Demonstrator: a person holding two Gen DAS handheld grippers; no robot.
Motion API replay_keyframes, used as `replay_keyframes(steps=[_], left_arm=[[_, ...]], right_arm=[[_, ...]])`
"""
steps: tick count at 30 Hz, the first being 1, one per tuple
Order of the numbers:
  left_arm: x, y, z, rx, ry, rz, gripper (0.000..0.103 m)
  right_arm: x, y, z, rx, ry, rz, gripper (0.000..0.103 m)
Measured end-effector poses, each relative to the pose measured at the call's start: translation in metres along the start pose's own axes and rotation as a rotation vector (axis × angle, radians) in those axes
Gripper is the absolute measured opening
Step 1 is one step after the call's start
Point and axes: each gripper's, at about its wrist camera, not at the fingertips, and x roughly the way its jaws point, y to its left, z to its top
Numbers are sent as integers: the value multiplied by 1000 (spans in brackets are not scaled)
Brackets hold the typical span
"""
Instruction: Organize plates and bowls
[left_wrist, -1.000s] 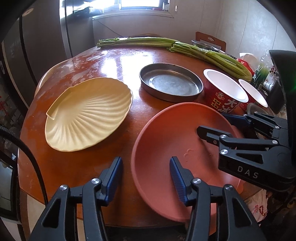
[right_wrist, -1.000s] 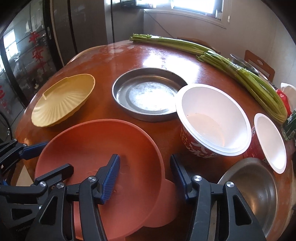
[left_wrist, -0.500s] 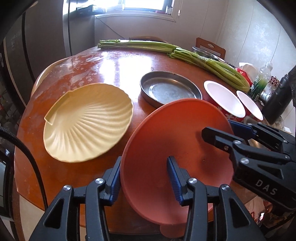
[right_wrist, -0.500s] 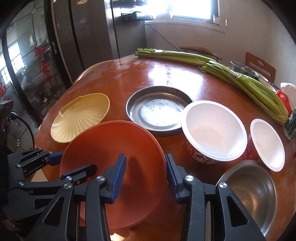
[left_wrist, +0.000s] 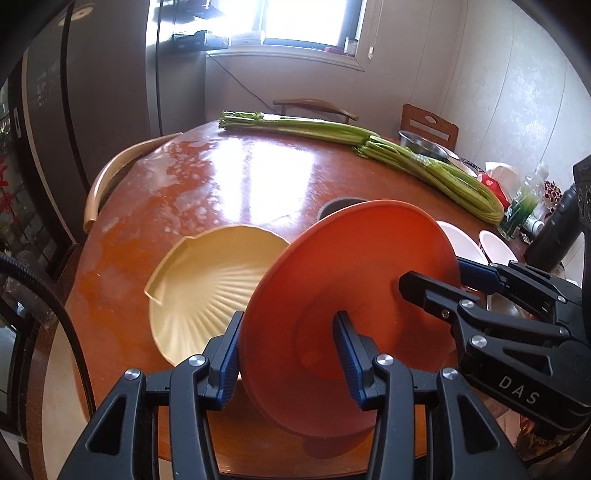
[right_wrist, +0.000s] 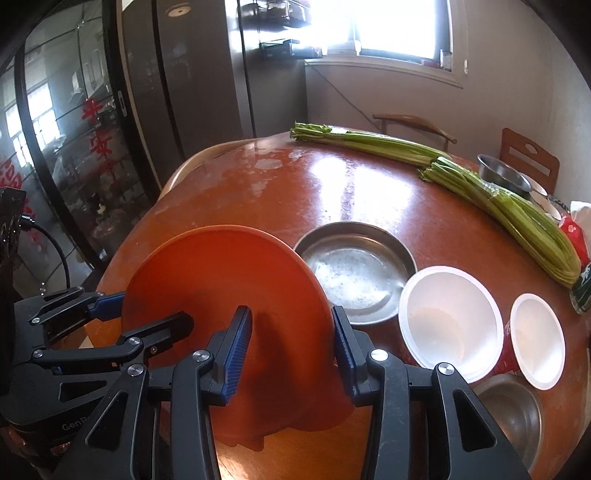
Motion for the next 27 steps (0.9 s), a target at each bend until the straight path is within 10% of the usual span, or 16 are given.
replay_keyframes(steps=[27], left_arm=[[25, 87, 23, -79, 35, 83, 47]], right_arm=[[81, 59, 56, -83, 95, 52, 45]])
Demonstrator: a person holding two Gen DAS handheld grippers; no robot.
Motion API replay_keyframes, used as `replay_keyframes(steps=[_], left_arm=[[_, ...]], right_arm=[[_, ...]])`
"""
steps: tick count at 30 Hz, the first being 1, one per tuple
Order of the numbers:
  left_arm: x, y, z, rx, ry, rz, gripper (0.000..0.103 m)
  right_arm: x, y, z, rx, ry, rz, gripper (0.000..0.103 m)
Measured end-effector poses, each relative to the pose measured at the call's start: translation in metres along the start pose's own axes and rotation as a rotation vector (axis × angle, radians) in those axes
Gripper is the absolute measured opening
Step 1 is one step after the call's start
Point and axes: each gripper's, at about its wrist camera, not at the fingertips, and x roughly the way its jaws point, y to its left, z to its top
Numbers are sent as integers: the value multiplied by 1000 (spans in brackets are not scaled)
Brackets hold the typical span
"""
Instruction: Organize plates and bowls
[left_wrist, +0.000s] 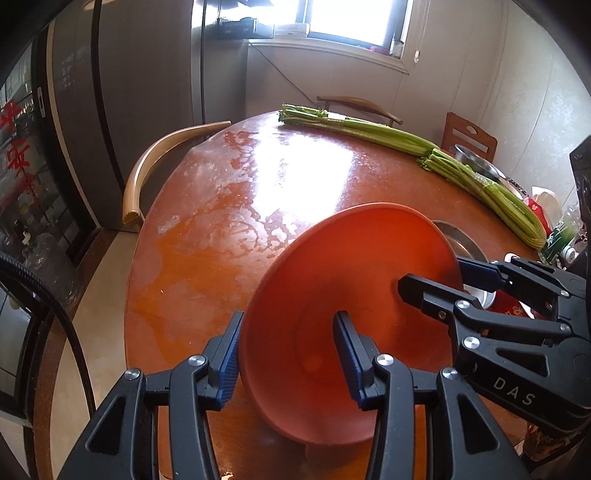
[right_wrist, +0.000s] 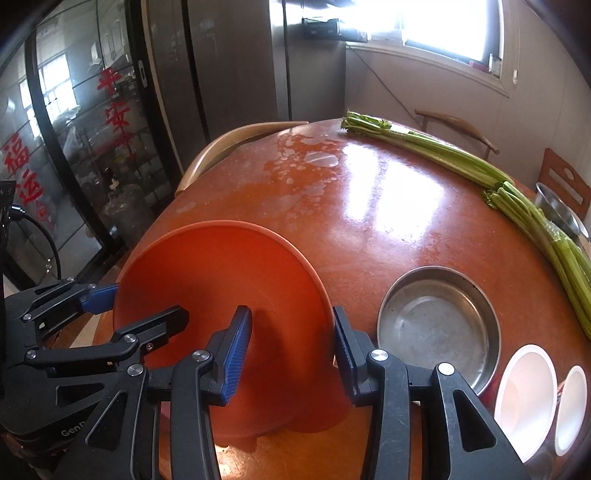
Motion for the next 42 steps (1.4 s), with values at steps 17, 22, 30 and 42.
replay_keyframes(steps=[17, 22, 30, 42], left_arm=[[23, 1, -1, 11, 11, 22, 47], [27, -1, 0, 17, 11, 26, 47], [31, -4, 2, 23, 16, 27, 47], [31, -4, 4, 17, 14, 21, 47]], right_arm=[[29, -5, -3, 11, 42, -5, 45], [32, -7, -3, 12, 42, -12, 45], [32, -10, -7, 33, 37, -6, 45], [23, -16, -8, 53, 9, 3, 45]])
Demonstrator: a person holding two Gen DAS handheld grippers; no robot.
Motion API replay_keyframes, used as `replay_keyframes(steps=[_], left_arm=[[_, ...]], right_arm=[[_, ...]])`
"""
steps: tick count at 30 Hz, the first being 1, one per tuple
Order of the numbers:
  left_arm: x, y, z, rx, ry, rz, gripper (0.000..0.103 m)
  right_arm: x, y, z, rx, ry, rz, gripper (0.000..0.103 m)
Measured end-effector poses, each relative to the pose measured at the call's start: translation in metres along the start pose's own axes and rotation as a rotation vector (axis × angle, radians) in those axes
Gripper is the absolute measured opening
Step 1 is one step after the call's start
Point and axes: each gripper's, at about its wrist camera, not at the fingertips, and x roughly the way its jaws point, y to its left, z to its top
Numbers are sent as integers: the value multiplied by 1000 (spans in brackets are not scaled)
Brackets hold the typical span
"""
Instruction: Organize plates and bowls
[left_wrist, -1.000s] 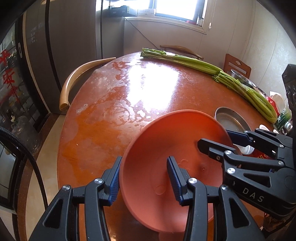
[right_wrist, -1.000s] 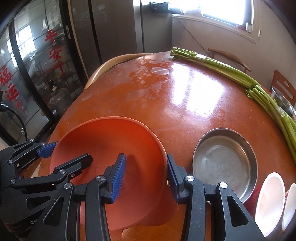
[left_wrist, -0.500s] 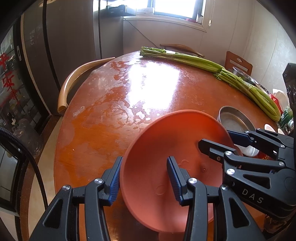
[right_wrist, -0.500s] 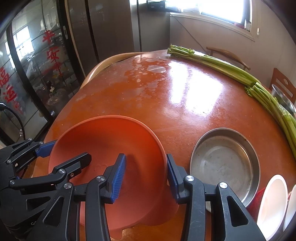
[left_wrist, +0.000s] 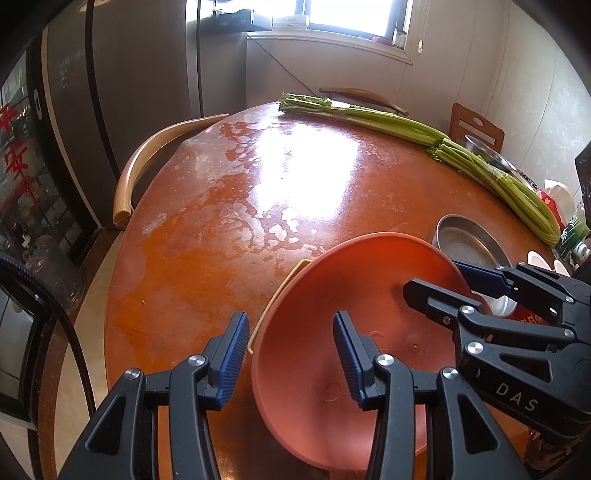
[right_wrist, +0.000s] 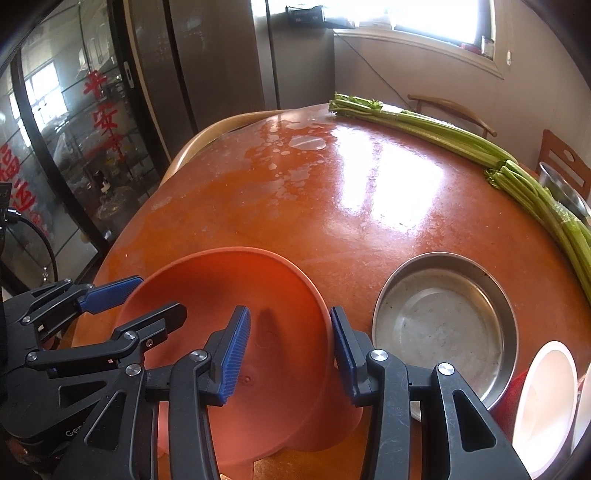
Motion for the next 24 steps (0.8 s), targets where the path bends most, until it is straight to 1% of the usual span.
replay_keyframes(steps=[15, 24], left_arm=[[-17, 0, 5, -10, -36, 25, 49], [-36, -13, 8, 6, -71, 20, 54]], right_arm=[[-21, -10, 2, 39, -57, 10, 45], [-58, -25, -6, 87, -133, -1, 49]])
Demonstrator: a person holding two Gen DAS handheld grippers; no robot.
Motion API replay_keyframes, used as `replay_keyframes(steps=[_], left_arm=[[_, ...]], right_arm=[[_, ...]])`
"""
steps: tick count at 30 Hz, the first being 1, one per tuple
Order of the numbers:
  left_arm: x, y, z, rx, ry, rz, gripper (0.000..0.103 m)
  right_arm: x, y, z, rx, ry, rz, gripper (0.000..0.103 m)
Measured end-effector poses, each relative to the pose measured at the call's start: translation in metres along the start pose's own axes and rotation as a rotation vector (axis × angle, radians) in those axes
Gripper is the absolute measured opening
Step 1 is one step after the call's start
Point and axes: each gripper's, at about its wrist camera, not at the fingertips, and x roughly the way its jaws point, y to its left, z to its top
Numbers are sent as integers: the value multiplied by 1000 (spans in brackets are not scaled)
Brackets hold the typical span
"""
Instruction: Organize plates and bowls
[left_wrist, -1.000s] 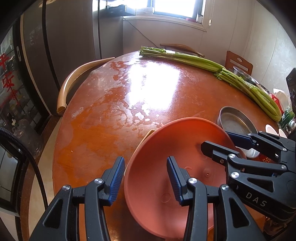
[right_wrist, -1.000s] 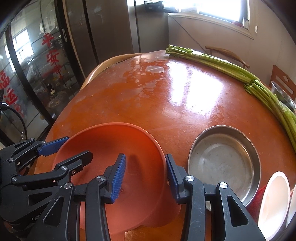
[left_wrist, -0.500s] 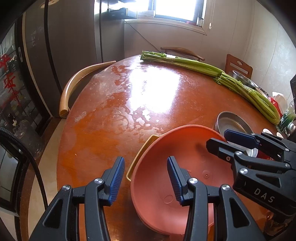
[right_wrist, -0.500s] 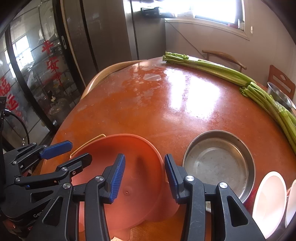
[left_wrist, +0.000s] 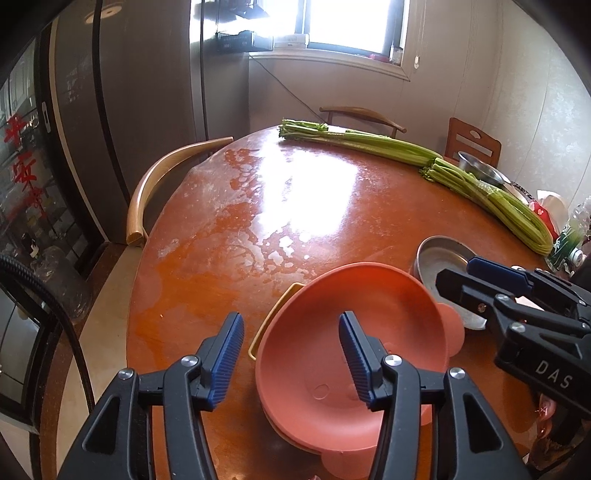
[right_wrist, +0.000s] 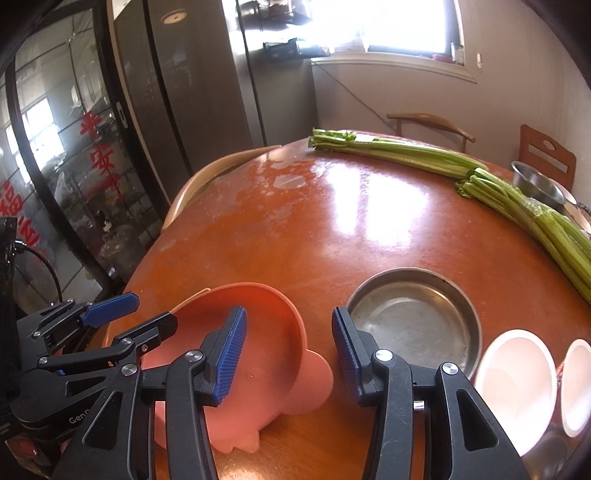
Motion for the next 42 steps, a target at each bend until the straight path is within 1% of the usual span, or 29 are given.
replay_keyframes(steps=[7, 11, 16, 23, 28, 30, 34, 36, 38, 42], left_arm=[[-13, -20, 5, 27, -25, -21, 57], [-20, -37, 10, 54, -35, -35, 57], [-23, -61, 22, 98, -44, -51, 58], [-22, -101, 42, 193, -27, -78, 58], [-2, -122, 55, 234, 29, -107, 58], [8, -128, 59, 248, 55, -117, 58], [33, -141, 68, 271, 100, -123, 58], [45, -142, 69, 275, 116, -123, 58], [56, -142, 70, 278, 133, -115, 58], [77, -140, 71, 274, 172, -112, 58]], right_arm=[[-38, -24, -8, 45, -62, -31, 51], [-57, -39, -14, 76, -90, -73, 54], [-70, -53, -21, 102, -95, -101, 54], [-78, -66, -40, 149, -80, -82, 54], [-71, -66, -56, 167, -40, -53, 54], [-61, -65, -59, 164, -9, -37, 54], [-40, -66, -62, 188, 32, -41, 54], [-32, -71, -64, 224, 51, -56, 54], [-25, -77, -66, 255, 72, -50, 54], [-16, -86, -65, 302, 85, -54, 54]])
